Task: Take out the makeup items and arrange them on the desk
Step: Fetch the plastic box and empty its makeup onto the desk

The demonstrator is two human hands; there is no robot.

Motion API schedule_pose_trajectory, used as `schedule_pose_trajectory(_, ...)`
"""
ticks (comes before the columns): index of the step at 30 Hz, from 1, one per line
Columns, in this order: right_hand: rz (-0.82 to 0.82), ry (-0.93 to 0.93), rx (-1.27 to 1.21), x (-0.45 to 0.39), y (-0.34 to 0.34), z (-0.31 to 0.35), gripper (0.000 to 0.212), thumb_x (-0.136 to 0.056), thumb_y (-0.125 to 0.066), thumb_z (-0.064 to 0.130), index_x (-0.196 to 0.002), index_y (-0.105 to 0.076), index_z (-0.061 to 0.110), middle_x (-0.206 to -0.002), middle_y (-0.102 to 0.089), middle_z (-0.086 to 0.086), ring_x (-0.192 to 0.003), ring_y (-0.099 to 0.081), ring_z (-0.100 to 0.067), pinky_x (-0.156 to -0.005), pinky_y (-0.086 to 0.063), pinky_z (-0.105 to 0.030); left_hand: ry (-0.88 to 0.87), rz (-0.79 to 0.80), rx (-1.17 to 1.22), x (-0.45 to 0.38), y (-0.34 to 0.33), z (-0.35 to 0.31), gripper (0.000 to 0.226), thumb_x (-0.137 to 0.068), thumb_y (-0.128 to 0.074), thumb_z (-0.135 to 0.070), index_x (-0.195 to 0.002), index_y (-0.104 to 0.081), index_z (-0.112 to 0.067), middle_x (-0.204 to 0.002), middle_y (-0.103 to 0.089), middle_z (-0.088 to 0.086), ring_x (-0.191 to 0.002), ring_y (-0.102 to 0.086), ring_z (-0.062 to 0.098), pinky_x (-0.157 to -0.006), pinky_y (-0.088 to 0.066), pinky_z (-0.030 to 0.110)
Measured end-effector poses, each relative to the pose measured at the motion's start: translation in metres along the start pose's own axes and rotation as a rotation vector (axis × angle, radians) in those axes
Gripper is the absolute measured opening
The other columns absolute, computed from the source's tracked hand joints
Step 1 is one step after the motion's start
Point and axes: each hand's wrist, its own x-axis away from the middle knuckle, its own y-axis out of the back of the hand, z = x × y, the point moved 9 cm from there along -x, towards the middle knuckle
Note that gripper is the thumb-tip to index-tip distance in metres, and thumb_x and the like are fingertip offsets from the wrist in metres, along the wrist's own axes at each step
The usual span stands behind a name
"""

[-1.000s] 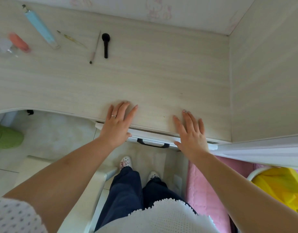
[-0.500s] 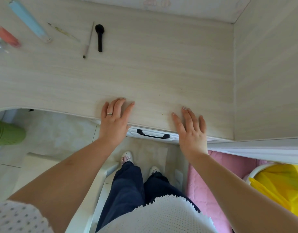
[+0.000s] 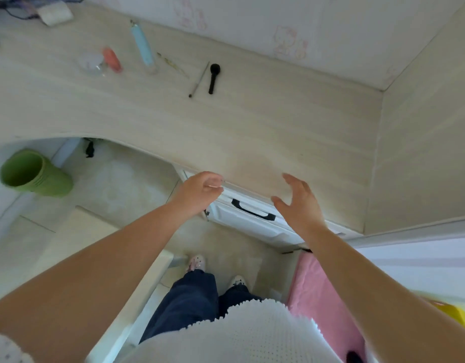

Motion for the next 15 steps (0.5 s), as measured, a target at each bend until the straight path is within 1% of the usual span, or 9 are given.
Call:
schedule_pose_trajectory(2,0.054,-0.007,-0.185,0.008,-0.010,0.028,0.039,-0.088,-0.060,0.022,-0.126,-0.053,0.025,-0.119,-0.062,0.003,-0.105,-0.059,-0.010,-0.083,-0.046,-0.022,0.100,-0.051,0.177,0.028,0.016,0.012,0.025,-0.089,-0.059,-0.019,-0.115,-0.060,-0.022,-0.106,-0.064,-0.006,-0.098,-0.059,0.010,-0.076,-0.044,0.018)
schedule_pose_trajectory(4,0.120,0.036,-0.285,0.019,-0.024,0.062,0.026,-0.090,-0.057,0.019,-0.114,-0.059,0.029,-0.103,-0.067,0.009,-0.084,-0.059,0.000,-0.068,-0.047,-0.015,0.143,-0.089,0.313,0.057,0.033,0.022,0.022,-0.090,-0.060,-0.020,-0.111,-0.061,-0.025,-0.109,-0.064,-0.004,-0.102,-0.060,0.013,-0.083,-0.043,0.022)
schedule_pose_trajectory(5,0.155,0.084,-0.307,0.025,-0.036,0.085,0.024,-0.090,-0.056,0.018,-0.110,-0.060,0.030,-0.098,-0.066,0.011,-0.078,-0.058,0.001,-0.064,-0.045,-0.011,0.158,-0.123,0.358,0.074,0.046,0.031,0.020,-0.090,-0.060,-0.019,-0.109,-0.061,-0.026,-0.111,-0.065,-0.002,-0.106,-0.060,0.014,-0.088,-0.043,0.025)
schedule_pose_trajectory(7,0.227,0.157,-0.345,0.039,-0.057,0.123,0.022,-0.090,-0.056,0.016,-0.106,-0.061,0.031,-0.094,-0.066,0.012,-0.077,-0.058,-0.001,-0.064,-0.043,-0.007,0.181,-0.186,0.441,0.104,0.066,0.044,0.017,-0.089,-0.061,-0.017,-0.102,-0.062,-0.027,-0.114,-0.065,0.002,-0.110,-0.060,0.017,-0.091,-0.043,0.029)
schedule_pose_trajectory(9,0.314,0.238,-0.361,0.060,-0.085,0.165,0.020,-0.090,-0.057,0.016,-0.103,-0.061,0.031,-0.092,-0.065,0.012,-0.082,-0.060,-0.003,-0.068,-0.043,-0.006,0.210,-0.270,0.531,0.138,0.091,0.063,0.017,-0.089,-0.062,-0.015,-0.099,-0.061,-0.027,-0.117,-0.065,0.006,-0.111,-0.060,0.021,-0.089,-0.044,0.031)
schedule_pose_trajectory(11,0.400,0.313,-0.343,0.089,-0.116,0.205,0.019,-0.090,-0.059,0.017,-0.101,-0.061,0.032,-0.090,-0.064,0.013,-0.084,-0.061,-0.004,-0.073,-0.043,-0.010,0.228,-0.356,0.604,0.177,0.117,0.086,0.019,-0.088,-0.062,-0.012,-0.102,-0.061,-0.026,-0.116,-0.065,0.005,-0.106,-0.061,0.019,-0.085,-0.044,0.029)
schedule_pose_trajectory(13,0.479,0.387,-0.348,0.120,-0.146,0.242,0.021,-0.088,-0.061,0.014,-0.098,-0.062,0.033,-0.088,-0.064,0.012,-0.083,-0.061,-0.006,-0.079,-0.046,-0.017,0.226,-0.436,0.630,0.221,0.146,0.106,0.021,-0.089,-0.060,-0.011,-0.105,-0.060,-0.025,-0.112,-0.066,0.000,-0.099,-0.061,0.013,-0.081,-0.043,0.026)
schedule_pose_trajectory(14,0.501,0.410,-0.348,0.130,-0.152,0.252,0.025,-0.088,-0.062,0.012,-0.094,-0.061,0.035,-0.088,-0.065,0.012,-0.084,-0.062,-0.008,-0.082,-0.048,-0.021,0.226,-0.454,0.633,0.234,0.153,0.111,0.021,-0.089,-0.060,-0.012,-0.104,-0.061,-0.026,-0.111,-0.067,-0.003,-0.098,-0.062,0.012,-0.082,-0.044,0.026)
schedule_pose_trajectory(15,0.563,0.479,-0.350,0.161,-0.175,0.280,0.030,-0.087,-0.063,0.009,-0.091,-0.060,0.038,-0.088,-0.066,0.011,-0.086,-0.063,-0.011,-0.084,-0.048,-0.024,0.230,-0.540,0.638,0.276,0.176,0.130,0.020,-0.089,-0.060,-0.013,-0.101,-0.061,-0.029,-0.110,-0.067,-0.004,-0.099,-0.062,0.012,-0.085,-0.045,0.028)
